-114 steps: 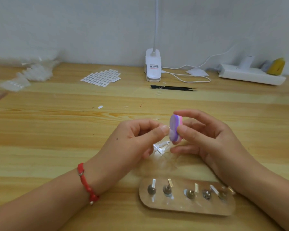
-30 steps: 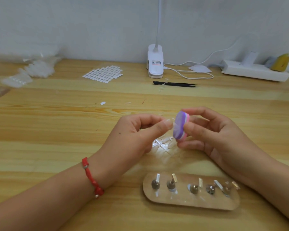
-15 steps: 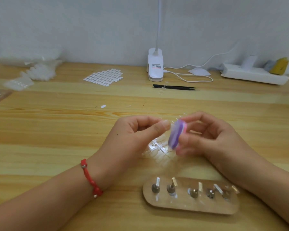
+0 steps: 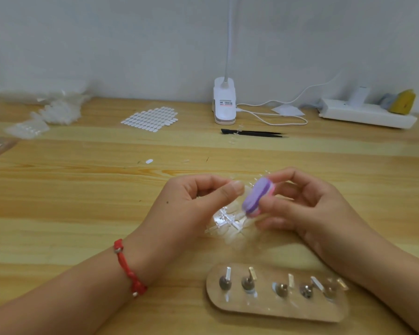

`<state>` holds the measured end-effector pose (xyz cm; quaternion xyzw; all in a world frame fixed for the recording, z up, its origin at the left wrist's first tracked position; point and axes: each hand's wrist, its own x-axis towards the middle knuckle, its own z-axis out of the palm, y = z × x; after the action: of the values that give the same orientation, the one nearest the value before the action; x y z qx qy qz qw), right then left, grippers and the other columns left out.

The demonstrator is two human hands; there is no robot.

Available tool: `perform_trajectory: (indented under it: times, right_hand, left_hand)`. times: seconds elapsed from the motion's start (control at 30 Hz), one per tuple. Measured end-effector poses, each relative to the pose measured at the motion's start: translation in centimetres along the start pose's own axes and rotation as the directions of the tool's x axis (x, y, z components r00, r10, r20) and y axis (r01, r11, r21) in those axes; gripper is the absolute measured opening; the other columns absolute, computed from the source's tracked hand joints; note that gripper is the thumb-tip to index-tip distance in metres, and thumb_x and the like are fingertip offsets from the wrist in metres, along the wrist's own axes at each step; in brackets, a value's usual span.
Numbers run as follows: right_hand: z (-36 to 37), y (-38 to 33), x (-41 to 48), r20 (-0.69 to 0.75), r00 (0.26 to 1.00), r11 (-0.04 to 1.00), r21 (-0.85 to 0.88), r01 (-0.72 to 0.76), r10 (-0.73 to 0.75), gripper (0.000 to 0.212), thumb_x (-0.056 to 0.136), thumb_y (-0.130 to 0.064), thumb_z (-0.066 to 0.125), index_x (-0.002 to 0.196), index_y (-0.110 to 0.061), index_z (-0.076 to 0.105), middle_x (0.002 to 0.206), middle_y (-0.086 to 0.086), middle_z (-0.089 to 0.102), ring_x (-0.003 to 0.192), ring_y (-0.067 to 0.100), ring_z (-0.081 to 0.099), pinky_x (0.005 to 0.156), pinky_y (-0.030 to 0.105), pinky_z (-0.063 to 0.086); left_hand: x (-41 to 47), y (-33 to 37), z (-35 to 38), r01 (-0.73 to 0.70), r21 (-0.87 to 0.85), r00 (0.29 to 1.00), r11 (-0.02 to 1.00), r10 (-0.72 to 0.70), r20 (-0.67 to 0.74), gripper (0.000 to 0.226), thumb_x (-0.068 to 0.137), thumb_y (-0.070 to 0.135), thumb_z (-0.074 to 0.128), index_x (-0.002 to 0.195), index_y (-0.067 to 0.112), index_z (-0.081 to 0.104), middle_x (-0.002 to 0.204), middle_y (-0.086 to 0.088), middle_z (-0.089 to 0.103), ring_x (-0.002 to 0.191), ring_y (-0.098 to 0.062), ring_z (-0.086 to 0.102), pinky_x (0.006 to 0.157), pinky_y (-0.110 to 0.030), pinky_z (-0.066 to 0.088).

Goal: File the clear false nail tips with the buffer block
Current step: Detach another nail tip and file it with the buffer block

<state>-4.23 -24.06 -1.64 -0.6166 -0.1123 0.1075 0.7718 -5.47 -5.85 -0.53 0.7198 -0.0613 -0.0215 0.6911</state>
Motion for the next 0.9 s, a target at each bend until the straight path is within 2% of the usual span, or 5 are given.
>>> perform_trajectory:
  times: [0.2,0.33,0.43,0.57,0.9]
  right_hand:
    - [-0.23,-0.06,-0.08,-0.076,0.997,0.997,0.066,0.033,-0.028,0.033,0.054,-0.017,0.081,0.085,-0.013,0.069,0.078,0.014,0.072,0.071,0.024,0.073,0.058,0.025,0.057]
    - [0.24,0.01,-0.31,0.065,0.997,0.996,-0.087,0.036,-0.031,0.028,0.061,-0.012,0.086,0.084,-0.018,0.073,0.080,0.012,0.072,0.070,0.023,0.073,0.060,0.026,0.057]
    - [-0.19,0.08,0.10,-0.050,0.998,0.997,0.055,0.045,-0.043,0.022,0.059,-0.023,0.079,0.081,-0.022,0.077,0.072,0.008,0.069,0.063,0.015,0.068,0.057,0.024,0.056]
    - [0.16,0.16,-0.23,0.076,0.996,0.998,-0.052,0.043,-0.039,0.026,0.062,-0.025,0.081,0.088,-0.022,0.075,0.082,0.009,0.071,0.068,0.019,0.070,0.062,0.025,0.057]
    - [0.09,0.08,-0.20,0.016,0.998,0.998,-0.034,0.061,-0.061,0.028,0.059,-0.016,0.085,0.085,-0.022,0.076,0.073,0.006,0.068,0.061,0.014,0.066,0.058,0.024,0.056]
  left_hand:
    - [0.03,0.03,0.03,0.002,0.018,0.999,1.000,-0.002,0.036,0.023,0.077,0.028,0.065,0.084,0.007,0.072,0.035,0.016,0.042,0.033,0.001,0.036,0.040,-0.004,0.027]
    - [0.07,0.15,-0.11,0.011,0.032,0.999,0.999,-0.012,0.052,0.027,0.075,0.031,0.065,0.085,0.007,0.074,0.035,0.015,0.040,0.033,0.000,0.033,0.040,-0.005,0.027]
    - [0.11,0.21,-0.20,0.044,0.031,0.996,0.999,-0.046,0.070,0.029,0.065,0.039,0.067,0.077,0.014,0.074,0.037,0.013,0.035,0.037,-0.002,0.026,0.040,-0.008,0.025]
    - [0.21,0.14,-0.40,0.054,0.009,0.997,0.999,-0.054,0.058,0.027,0.066,0.042,0.067,0.075,0.018,0.075,0.042,0.008,0.028,0.040,-0.008,0.021,0.040,-0.012,0.021]
    - [0.01,-0.08,-0.11,0.031,0.042,0.992,0.999,-0.036,0.117,0.015,0.075,0.029,0.069,0.071,0.015,0.074,0.046,0.013,0.049,0.041,0.000,0.041,0.045,-0.007,0.033]
